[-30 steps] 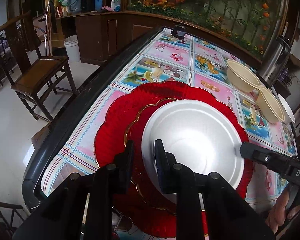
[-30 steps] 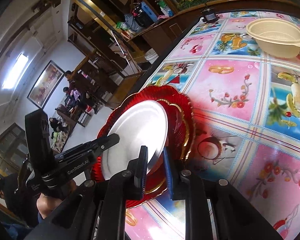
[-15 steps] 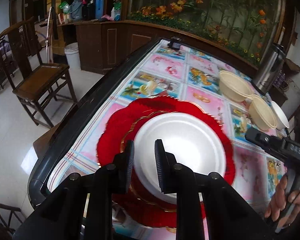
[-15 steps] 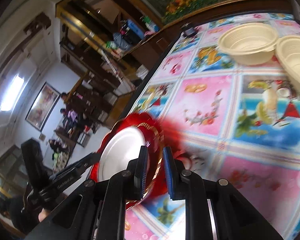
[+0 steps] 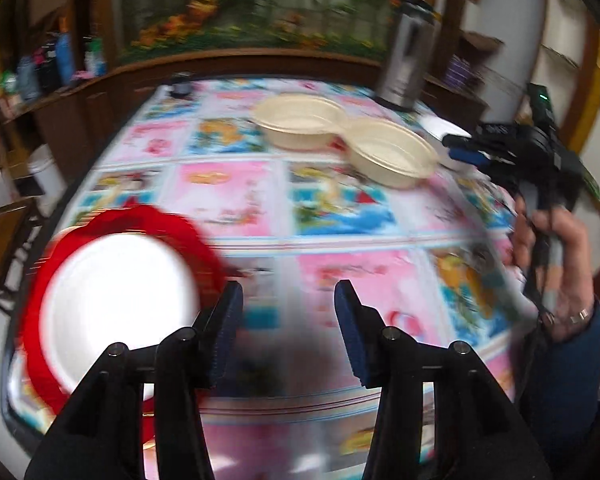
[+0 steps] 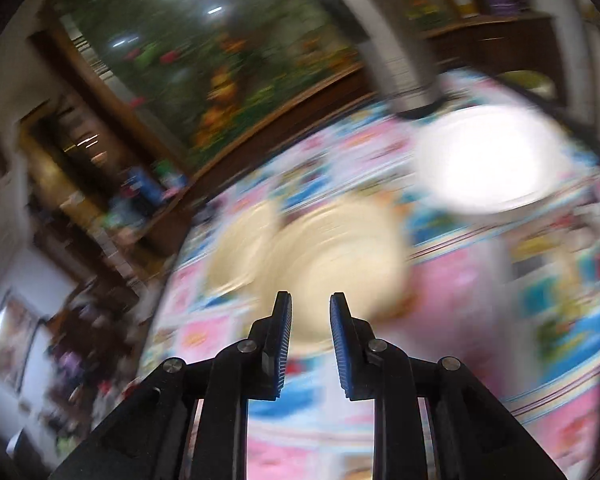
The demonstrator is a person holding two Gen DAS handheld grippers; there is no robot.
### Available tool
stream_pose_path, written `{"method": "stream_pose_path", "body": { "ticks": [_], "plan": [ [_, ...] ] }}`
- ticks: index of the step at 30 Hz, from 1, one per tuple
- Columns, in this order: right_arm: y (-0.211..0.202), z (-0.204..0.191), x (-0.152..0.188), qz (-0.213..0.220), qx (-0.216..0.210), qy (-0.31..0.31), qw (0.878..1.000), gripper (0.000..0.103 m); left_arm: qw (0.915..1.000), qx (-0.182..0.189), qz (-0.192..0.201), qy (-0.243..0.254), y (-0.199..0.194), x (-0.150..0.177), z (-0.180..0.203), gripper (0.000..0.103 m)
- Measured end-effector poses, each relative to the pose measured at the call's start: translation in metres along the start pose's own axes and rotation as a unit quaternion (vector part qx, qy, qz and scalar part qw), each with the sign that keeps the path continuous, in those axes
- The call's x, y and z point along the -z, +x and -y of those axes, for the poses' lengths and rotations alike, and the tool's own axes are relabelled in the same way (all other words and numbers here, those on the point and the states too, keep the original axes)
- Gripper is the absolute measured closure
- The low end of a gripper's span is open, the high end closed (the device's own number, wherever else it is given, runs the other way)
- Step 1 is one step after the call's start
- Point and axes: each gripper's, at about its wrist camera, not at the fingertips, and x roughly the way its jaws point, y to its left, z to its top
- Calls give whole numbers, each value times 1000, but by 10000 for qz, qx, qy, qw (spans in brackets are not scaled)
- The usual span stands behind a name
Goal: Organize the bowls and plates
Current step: 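Move the left tool toward the nearer beige fibre bowl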
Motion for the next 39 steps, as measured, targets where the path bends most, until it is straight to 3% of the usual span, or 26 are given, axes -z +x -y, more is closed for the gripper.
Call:
{"method": "stream_pose_path", "body": {
  "ticks": [7,13,16,18,19,21,22,25,28,32,35,39],
  "plan": [
    [27,46,-22,-198,25,533,9984,79,9984,342,-303,324,18,8,37,57],
    [41,35,-17,-497,-130,325,9982,80,9984,274,-353,333,17,13,40,57],
    [31,21,5,-934,-274,420,9944,80,9991,167,-317,216,14,11,34,57],
    [28,8,22,-1382,-650,406,9874,78,9993,98,-342,128,16,10,31,57],
    [29,-5,31,-1728,-1126,255,9782,78,9993,84,-352,95,17,9,30,57],
    [26,-22,38,-2029,-2014,95,9582,76,9993,91,-370,4,20,6,29,57],
    [23,-25,38,-2040,-2108,37,9560,74,9992,117,-376,-19,21,5,29,57],
    [11,-12,27,-1603,-1810,89,9703,65,9992,155,-375,-8,22,-2,32,57],
    [3,12,20,-1267,-1802,550,9739,65,9994,156,-322,2,21,-12,34,57],
    [-4,33,14,-937,-1478,859,9808,65,9995,138,-266,-54,19,-24,32,57],
    [6,42,7,-996,-1313,1028,9810,65,9994,142,-303,-124,20,-32,27,57],
    [19,42,15,-1385,-1336,1049,9757,65,9987,135,-379,-302,24,-38,19,57]
  ]
}}
